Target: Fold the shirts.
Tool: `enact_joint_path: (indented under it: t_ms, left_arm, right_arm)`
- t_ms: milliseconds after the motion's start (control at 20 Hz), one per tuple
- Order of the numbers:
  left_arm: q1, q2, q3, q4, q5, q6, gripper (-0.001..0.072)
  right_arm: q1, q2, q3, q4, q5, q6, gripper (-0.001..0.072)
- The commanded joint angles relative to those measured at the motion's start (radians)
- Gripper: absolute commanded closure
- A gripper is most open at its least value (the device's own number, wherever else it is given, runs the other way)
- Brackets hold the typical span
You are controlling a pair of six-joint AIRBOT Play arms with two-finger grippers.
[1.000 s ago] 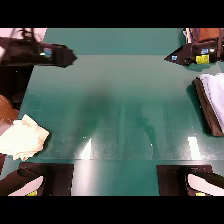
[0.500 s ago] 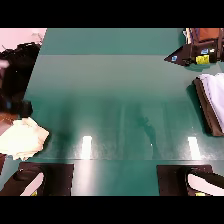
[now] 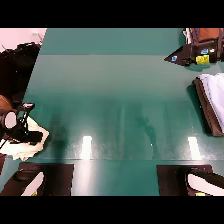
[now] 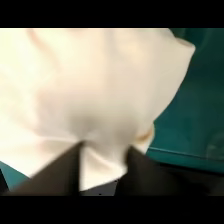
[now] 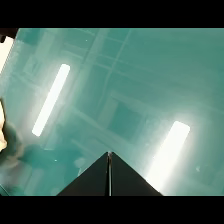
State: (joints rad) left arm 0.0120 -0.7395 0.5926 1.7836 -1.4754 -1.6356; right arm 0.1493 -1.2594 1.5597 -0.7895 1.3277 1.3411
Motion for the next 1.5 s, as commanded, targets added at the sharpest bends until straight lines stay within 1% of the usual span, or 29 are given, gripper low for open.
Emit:
enact_joint_path:
  t_ms: [0, 150, 250, 450, 600, 700, 850, 1000, 1150, 1300, 1450]
  left_arm:
    - [0.001, 0.001, -0.029, 0.010, 0.007, -0.029, 0.0669]
    - [0.001, 0.003, 0.001, 0.023, 0.019, -0.029, 0.0679]
    - [0.001, 0.003, 0.119, 0.019, 0.017, -0.029, 0.0680]
    - [0.001, 0.003, 0.550, -0.028, 0.002, -0.028, 0.0680]
    - [0.001, 0.002, 0.835, -0.171, 0.032, -0.005, 0.0681]
    - [-0.023, -0.005, 0.962, -0.257, 0.076, 0.016, 0.0682]
    - [-0.148, -0.043, 1.077, -0.266, 0.170, 0.020, 0.0682]
    - [-0.294, -0.119, 1.117, -0.266, 0.246, 0.019, 0.0682]
    - [-0.488, -0.241, 1.117, -0.273, 0.278, 0.019, 0.0682]
    - [-0.702, -0.409, 1.117, -0.274, 0.280, 0.021, 0.0681]
    - [-0.846, -0.581, 1.117, -0.286, 0.292, 0.028, 0.0676]
  right_arm:
    - [0.000, 0.000, 0.001, 0.001, 0.000, 0.000, 0.0699]
    - [0.000, 0.000, 0.001, 0.005, 0.000, 0.000, 0.0699]
    - [0.000, 0.000, 0.008, 0.012, -0.002, 0.000, 0.0699]
    - [0.000, 0.000, 0.145, 0.010, -0.001, 0.000, 0.0699]
    - [0.000, 0.000, 0.275, -0.016, -0.014, 0.000, 0.0699]
    - [0.000, 0.000, 0.353, -0.074, -0.016, 0.000, 0.0700]
    - [-0.001, 0.000, 0.452, -0.164, -0.015, 0.001, 0.0700]
    - [-0.005, 0.015, 0.498, -0.222, -0.028, 0.002, 0.0699]
    - [-0.051, 0.087, 0.403, -0.227, -0.092, 0.001, 0.0700]
    - [-0.135, 0.166, 0.304, -0.225, -0.108, 0.002, 0.0699]
    - [-0.216, 0.235, 0.221, -0.225, -0.108, 0.002, 0.0699]
